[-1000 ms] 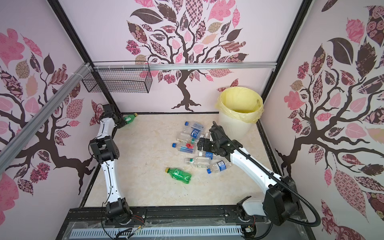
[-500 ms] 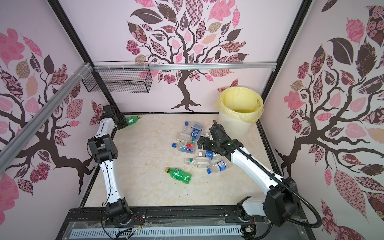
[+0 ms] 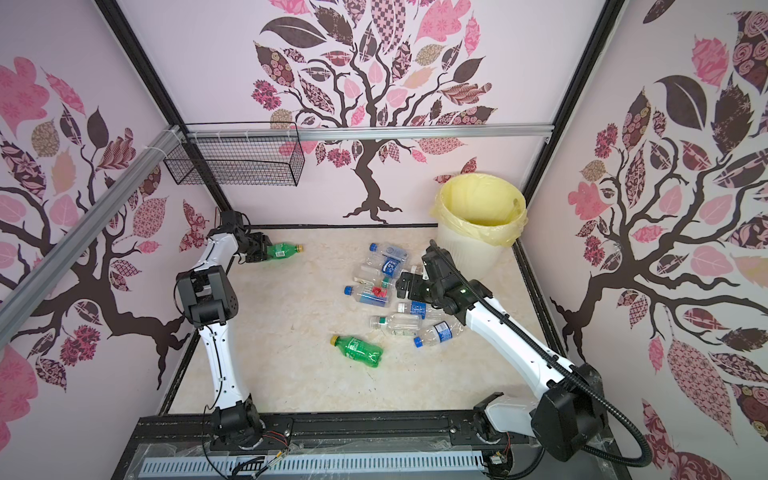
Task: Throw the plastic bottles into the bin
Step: 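Drag the Sprite bottle with the left gripper away from the edge toward the pile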
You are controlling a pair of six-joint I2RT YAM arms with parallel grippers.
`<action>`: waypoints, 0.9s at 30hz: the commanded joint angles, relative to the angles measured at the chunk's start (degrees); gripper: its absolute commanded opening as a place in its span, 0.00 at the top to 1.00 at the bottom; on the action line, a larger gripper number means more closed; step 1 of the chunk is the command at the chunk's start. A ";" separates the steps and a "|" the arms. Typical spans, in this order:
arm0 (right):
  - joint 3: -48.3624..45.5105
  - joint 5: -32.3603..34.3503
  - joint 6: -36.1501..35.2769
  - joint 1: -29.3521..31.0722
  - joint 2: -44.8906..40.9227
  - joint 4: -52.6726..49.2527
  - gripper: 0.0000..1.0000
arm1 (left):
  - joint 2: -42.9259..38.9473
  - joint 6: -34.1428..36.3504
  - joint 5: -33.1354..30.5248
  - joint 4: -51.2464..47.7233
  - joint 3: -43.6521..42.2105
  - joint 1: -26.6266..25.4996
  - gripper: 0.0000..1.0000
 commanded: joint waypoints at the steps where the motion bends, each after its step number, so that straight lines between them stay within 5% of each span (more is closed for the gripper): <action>1: 1.44 0.12 -0.99 -0.27 -2.72 -1.49 0.00 | -1.12 7.78 0.58 -8.45 -5.11 -1.35 0.54; 18: 1.81 -1.13 -0.68 -0.21 -5.82 -1.99 0.00 | -8.07 10.59 0.05 -11.63 -13.45 -8.30 0.51; 27: 0.32 -0.78 -1.26 -0.22 -9.26 -2.89 0.00 | -8.82 12.13 -2.36 -14.38 -13.86 -11.35 0.42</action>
